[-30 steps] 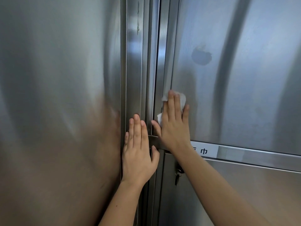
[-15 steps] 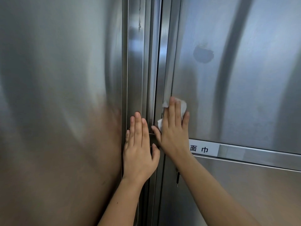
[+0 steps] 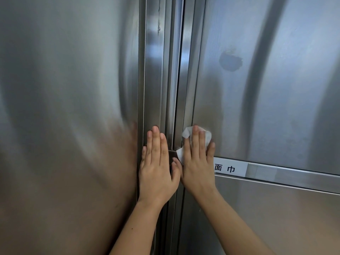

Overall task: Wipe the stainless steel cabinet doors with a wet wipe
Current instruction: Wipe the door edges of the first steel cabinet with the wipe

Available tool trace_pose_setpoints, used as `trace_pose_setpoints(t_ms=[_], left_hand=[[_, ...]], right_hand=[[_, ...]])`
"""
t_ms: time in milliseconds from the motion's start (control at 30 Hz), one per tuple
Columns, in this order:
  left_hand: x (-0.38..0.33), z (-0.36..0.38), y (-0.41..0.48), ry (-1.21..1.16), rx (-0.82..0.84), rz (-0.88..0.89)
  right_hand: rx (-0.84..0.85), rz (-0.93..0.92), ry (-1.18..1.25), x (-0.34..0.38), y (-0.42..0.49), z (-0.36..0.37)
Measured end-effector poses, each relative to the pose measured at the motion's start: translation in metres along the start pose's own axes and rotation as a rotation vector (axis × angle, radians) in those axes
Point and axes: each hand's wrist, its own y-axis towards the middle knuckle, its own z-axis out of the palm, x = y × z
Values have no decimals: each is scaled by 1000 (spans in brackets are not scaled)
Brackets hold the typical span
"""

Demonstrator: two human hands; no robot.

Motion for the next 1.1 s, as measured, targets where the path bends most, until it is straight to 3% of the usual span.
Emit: trace_pose_setpoints(t_ms=[400,600,933,1100], left_hand=[[0,1,0,-6,-2,-4],[0,1,0,-20,-3,2],[2,4,-1,-45,-13,6],[3,5,-1,-41,-8,5]], right_hand=[[-43,-89,416,-16,6,-2],[-36,-358,187,-24,28,-7],[-123,-338,328,-22,44,-13],[-35,-419,88,-24,48,-10]])
